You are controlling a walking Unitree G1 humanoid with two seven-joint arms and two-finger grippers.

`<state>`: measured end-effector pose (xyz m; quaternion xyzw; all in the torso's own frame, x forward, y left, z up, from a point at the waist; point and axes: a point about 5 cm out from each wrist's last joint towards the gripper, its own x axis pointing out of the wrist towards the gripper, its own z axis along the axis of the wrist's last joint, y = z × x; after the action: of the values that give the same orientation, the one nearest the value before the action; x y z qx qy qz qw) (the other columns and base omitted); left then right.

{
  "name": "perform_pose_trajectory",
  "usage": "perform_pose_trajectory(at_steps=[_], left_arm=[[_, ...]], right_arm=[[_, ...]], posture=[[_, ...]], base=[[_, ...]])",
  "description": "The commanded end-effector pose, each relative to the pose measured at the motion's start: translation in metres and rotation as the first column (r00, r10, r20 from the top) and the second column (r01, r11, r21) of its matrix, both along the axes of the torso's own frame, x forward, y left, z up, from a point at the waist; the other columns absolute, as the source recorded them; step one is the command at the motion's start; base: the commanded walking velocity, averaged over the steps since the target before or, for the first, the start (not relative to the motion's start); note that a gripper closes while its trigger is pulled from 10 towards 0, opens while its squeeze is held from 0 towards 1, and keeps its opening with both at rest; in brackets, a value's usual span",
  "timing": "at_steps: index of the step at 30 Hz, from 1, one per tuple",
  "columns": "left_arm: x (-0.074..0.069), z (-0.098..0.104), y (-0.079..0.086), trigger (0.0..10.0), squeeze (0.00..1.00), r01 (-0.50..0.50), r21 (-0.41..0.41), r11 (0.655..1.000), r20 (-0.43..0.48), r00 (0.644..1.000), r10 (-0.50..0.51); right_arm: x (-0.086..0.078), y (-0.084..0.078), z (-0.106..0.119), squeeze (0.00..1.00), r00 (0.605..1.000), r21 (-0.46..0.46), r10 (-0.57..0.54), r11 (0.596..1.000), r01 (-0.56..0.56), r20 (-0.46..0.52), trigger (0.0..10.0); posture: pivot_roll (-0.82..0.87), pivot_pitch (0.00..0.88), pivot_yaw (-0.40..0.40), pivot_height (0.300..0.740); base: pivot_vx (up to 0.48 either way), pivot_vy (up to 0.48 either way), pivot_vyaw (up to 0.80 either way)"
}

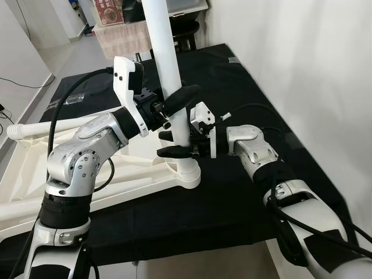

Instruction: Building children table

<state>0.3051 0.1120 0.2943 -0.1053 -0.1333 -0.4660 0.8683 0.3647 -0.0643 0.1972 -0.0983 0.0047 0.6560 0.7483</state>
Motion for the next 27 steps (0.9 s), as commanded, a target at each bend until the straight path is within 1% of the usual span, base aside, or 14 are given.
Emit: perform_pose_trajectory(at_steps=[1,3,4,5,6,7,10,11,13,14,16,17,21,27], left_arm=[[-0.006,0.002,-0.007,0.0,0.0,0.061,-0.02,0.998,0.028,0.998,-0.06],[-0.006,0.002,-0.007,0.0,0.0,0.061,-0.02,0.998,0.028,0.998,-0.06],[-0.005,0.002,-0.006,8.8,1.0,0.047,-0.034,0.998,0.025,0.999,-0.046],[-0.006,0.002,-0.007,10.0,1.0,0.053,-0.028,0.998,0.029,0.998,-0.052],[-0.006,0.002,-0.007,10.0,1.0,0.053,-0.028,0.998,0.029,0.998,-0.052],[-0.003,0.001,-0.003,10.0,1.0,-0.004,-0.046,0.999,0.001,1.0,0.004],[-0.003,0.001,-0.003,10.0,1.0,-0.004,-0.046,0.999,0.001,1.0,0.004],[0.0,-0.001,0.002,10.0,0.0,-0.051,-0.049,0.997,-0.021,0.999,0.05],[0.0,-0.001,0.002,10.0,0.0,-0.051,-0.049,0.997,-0.021,0.999,0.05],[0.003,-0.004,0.007,10.0,0.0,-0.088,-0.055,0.995,-0.049,0.995,0.085],[0.003,-0.004,0.007,10.0,0.0,-0.088,-0.055,0.995,-0.049,0.995,0.085],[0.005,-0.008,0.009,10.0,0.0,-0.103,-0.06,0.993,-0.071,0.993,0.099],[0.006,-0.011,0.008,10.0,0.0,-0.1,-0.06,0.993,-0.081,0.992,0.095],[0.006,-0.009,0.005,10.0,0.0,-0.096,-0.078,0.992,-0.08,0.993,0.09]], right_arm=[[-0.001,0.013,-0.008,0.0,1.0,-0.012,-0.021,1.0,0.021,0.001,0.0],[-0.001,0.013,-0.008,0.0,1.0,-0.012,-0.021,1.0,0.021,0.001,0.0],[0.0,0.012,-0.012,0.0,0.998,-0.029,-0.068,0.997,0.068,0.003,0.0],[0.003,0.01,-0.018,0.0,0.989,-0.045,-0.146,0.988,0.147,0.006,0.0],[0.003,0.01,-0.018,0.0,0.989,-0.045,-0.146,0.988,0.147,0.006,0.0],[0.007,0.01,-0.038,0.0,0.877,-0.045,-0.479,0.878,0.477,-0.035,0.0],[0.007,0.01,-0.038,0.0,0.877,-0.045,-0.479,0.878,0.477,-0.035,0.0],[-0.015,0.019,-0.064,0.0,0.791,-0.078,-0.608,0.794,0.603,-0.07,0.0],[-0.015,0.019,-0.064,0.0,0.791,-0.078,-0.608,0.794,0.603,-0.07,0.0],[-0.034,0.022,-0.079,0.0,0.694,-0.098,-0.712,0.702,0.705,-0.108,0.0],[-0.034,0.022,-0.079,0.0,0.694,-0.098,-0.712,0.702,0.705,-0.108,0.0],[-0.042,0.022,-0.083,0.0,0.638,-0.102,-0.761,0.648,0.755,-0.119,0.0],[-0.042,0.025,-0.08,0.0,0.644,-0.088,-0.757,0.653,0.752,-0.114,0.0],[-0.034,0.028,-0.073,0.0,0.645,-0.069,-0.759,0.651,0.756,-0.088,0.0]], posture=[[-0.01,0.054,0.098,0.74],[-0.01,0.054,0.098,0.74],[-0.02,0.055,0.095,0.74],[-0.02,0.057,0.086,0.74],[-0.02,0.057,0.086,0.74],[-0.02,0.07,0.059,0.74],[-0.02,0.07,0.059,0.74],[-0.03,0.079,0.061,0.74],[-0.03,0.079,0.061,0.74],[-0.04,0.086,0.084,0.74],[-0.04,0.086,0.084,0.74],[-0.06,0.072,0.091,0.74],[-0.06,0.066,0.083,0.74],[-0.05,0.059,0.07,0.74]], base=[[0.0,0.0,0.0],[0.0,0.0,0.0],[0.0,0.0,0.0],[0.0,0.0,0.0],[0.0,0.0,0.0],[0.0,0.0,0.0],[0.0,0.0,0.0],[0.0,0.0,0.0],[0.0,0.0,0.0],[0.0,0.0,0.0],[0.0,0.0,0.0],[0.0,0.0,0.0],[0.0,0.0,0.0],[0.0,0.0,0.0]])
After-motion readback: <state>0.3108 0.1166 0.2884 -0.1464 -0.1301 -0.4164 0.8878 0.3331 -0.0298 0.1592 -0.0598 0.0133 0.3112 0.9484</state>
